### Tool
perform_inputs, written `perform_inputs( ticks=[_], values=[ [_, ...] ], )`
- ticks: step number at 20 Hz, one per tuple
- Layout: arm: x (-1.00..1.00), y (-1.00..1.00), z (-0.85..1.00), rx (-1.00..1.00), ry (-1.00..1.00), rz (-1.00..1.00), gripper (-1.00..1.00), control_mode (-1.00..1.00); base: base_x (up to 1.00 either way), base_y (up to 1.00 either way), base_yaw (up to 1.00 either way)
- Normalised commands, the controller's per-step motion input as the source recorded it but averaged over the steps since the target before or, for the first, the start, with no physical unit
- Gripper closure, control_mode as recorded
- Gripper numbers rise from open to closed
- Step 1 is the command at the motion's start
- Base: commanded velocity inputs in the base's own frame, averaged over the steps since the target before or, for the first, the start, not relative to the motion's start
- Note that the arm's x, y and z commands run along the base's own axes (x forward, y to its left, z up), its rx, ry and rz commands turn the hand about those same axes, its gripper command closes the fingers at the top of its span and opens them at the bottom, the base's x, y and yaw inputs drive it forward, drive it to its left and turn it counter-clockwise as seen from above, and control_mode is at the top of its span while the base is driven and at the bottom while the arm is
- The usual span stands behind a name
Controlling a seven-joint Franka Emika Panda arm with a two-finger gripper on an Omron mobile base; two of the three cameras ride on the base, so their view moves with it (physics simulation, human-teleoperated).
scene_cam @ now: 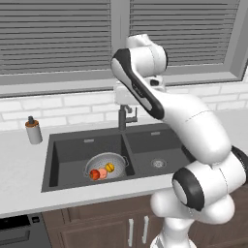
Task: Put the colander in the sink, put the tangerine, peach, apple in the colander, and turn on the sink faucet and pour water over the colander.
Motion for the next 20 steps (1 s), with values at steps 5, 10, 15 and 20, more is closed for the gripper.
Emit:
perform_inputs(
  ticks=[5, 10, 15, 20],
  values=[
    [0.00, -0.39, 0.48, 0.00, 0.15, 0.00, -1.00, -1.00, 0.00, 0.00, 0.00],
    [0.09, -0.44, -0.01, 0.00, 0.03, 0.06, -1.00, -1.00, 0.00, 0.00, 0.00],
    [0.31, -0.21, -0.43, 0.00, -0.05, 0.17, -1.00, -1.00, 0.00, 0.00, 0.00],
    [0.03, -0.04, -0.25, 0.08, -0.29, 0.28, -1.00, -1.00, 0.00, 0.00, 0.00]
  ],
)
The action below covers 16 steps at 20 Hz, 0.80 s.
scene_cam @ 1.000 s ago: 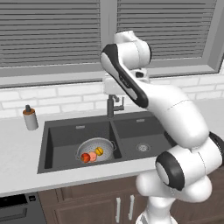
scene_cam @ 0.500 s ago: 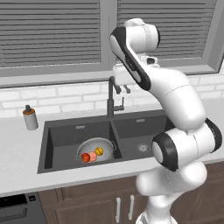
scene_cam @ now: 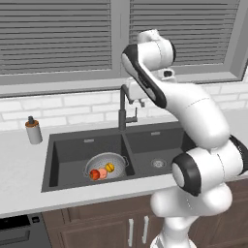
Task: Put the colander in the sink, put the tangerine, peach, apple in the colander, and turn on the sink faucet and pour water over the colander.
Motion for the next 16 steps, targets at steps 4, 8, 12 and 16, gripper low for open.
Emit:
perform_inputs(
  ticks=[4, 8, 12, 16],
  values=[
    [-0.03, -0.18, -0.02, 0.21, -0.43, 0.31, -1.00, -1.00, 0.00, 0.00, 0.00],
    [0.02, -0.12, -0.03, 0.24, -0.40, 0.33, -1.00, -1.00, 0.00, 0.00, 0.00],
    [0.63, 0.00, 0.03, 0.20, -0.09, 0.30, -1.00, -1.00, 0.00, 0.00, 0.00],
    [0.76, 0.00, 0.16, 0.08, 0.00, 0.20, -1.00, -1.00, 0.00, 0.00, 0.00]
  ],
)
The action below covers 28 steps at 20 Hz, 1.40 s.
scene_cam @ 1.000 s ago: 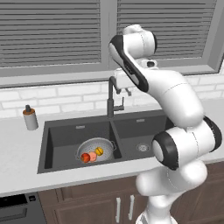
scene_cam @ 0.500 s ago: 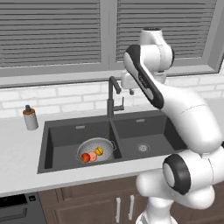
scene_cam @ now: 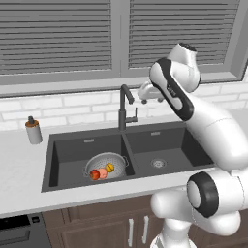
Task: Put the colander in the sink, put the tangerine, peach, apple in the colander, and turn on the sink faucet and pour water over the colander.
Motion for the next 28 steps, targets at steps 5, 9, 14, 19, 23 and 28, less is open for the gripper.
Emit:
perform_inputs(
  ticks=[5, 9, 14, 19, 23, 28],
  values=[
    [0.45, 0.07, 0.37, -0.01, 0.08, 0.02, -1.00, -1.00, 0.00, 0.00, 0.00],
    [0.30, 0.31, 0.03, -0.12, 0.13, -0.01, -1.00, -1.00, 0.00, 0.00, 0.00],
    [0.25, 0.20, -0.28, -0.16, 0.09, -0.03, -1.00, -1.00, 0.00, 0.00, 0.00],
    [0.17, 0.00, -0.36, -0.06, 0.01, 0.00, -1.00, -1.00, 0.00, 0.00, 0.00],
    [0.15, 0.00, -0.41, 0.00, 0.00, 0.00, -1.00, -1.00, 0.00, 0.00, 0.00],
    [0.16, 0.00, -0.23, 0.00, 0.00, 0.00, -1.00, -1.00, 0.00, 0.00, 0.00]
  ],
)
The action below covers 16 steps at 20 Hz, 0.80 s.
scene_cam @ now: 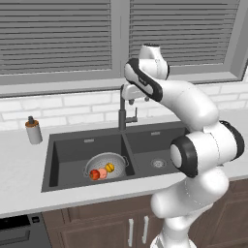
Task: Put the colander in the sink, put the tangerine, peach, apple in the colander, and turn on the sink faucet and pour water over the colander.
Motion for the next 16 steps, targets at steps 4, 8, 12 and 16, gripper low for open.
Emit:
perform_inputs(
  ticks=[4, 8, 12, 16],
  values=[
    [0.13, 0.02, 0.00, 0.00, 0.01, -0.01, -1.00, -1.00, 0.00, 0.00, 0.00],
    [0.17, 0.05, 0.01, 0.00, 0.04, -0.02, -1.00, -1.00, 0.00, 0.00, 0.00],
    [0.22, 0.14, 0.00, 0.00, 0.06, -0.01, -1.00, -1.00, 0.00, 0.00, 0.00],
    [0.23, 0.14, 0.00, 0.00, 0.05, -0.01, -1.00, -1.00, 0.00, 0.00, 0.00]
  ],
)
